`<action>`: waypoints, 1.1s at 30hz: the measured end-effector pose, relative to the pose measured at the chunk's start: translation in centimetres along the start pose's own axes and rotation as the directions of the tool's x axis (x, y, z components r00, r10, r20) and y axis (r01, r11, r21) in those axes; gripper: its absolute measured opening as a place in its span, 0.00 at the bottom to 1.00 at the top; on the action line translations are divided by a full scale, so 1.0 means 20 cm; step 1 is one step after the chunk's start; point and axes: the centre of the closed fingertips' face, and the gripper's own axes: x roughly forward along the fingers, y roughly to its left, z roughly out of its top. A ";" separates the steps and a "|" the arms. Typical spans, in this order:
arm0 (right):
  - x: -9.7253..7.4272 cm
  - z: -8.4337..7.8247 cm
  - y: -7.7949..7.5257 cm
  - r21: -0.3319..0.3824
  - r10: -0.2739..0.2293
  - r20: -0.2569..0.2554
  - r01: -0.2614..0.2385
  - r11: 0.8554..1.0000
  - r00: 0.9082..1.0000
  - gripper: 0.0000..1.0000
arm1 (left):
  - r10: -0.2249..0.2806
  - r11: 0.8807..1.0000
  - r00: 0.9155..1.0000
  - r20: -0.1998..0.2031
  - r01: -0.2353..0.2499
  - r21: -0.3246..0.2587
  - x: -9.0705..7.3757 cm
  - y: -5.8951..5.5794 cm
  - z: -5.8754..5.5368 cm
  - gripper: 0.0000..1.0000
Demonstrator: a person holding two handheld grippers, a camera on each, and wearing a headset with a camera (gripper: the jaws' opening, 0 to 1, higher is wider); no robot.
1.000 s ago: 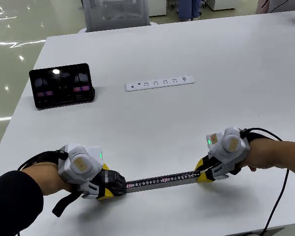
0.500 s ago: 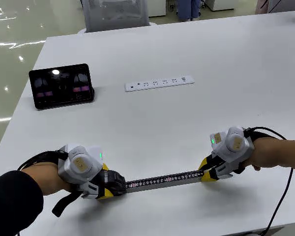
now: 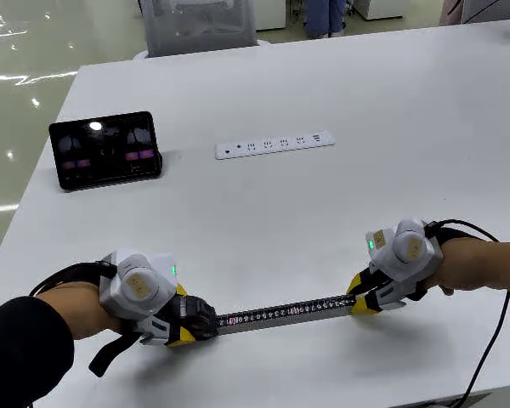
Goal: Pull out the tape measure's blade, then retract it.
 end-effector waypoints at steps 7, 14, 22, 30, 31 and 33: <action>0.00 -0.01 0.00 0.004 -0.001 -0.007 0.001 1.000 1.000 0.10 | -0.001 1.000 1.000 0.000 0.001 0.001 0.00 0.00 0.00 0.32; 0.00 -0.01 0.00 -0.004 -0.002 -0.010 0.002 1.000 1.000 0.11 | -0.001 1.000 1.000 0.000 0.001 0.002 0.00 0.00 0.00 0.32; 0.00 -0.01 0.00 -0.009 0.005 -0.030 -0.005 1.000 1.000 0.11 | 0.002 1.000 1.000 0.002 -0.002 0.005 0.00 0.00 0.01 0.33; 0.00 -0.01 0.00 0.011 -0.002 -0.062 0.003 1.000 0.998 0.12 | 0.008 1.000 1.000 -0.016 -0.007 0.009 0.01 0.00 0.01 0.34; 0.00 -0.01 0.00 0.001 -0.004 -0.069 0.004 1.000 0.998 0.12 | 0.007 1.000 1.000 -0.017 -0.006 0.006 0.01 0.00 0.01 0.34; 0.00 -0.01 0.00 -0.009 -0.006 -0.079 0.005 1.000 0.997 0.12 | 0.006 1.000 1.000 -0.019 -0.006 -0.001 0.01 0.00 0.01 0.34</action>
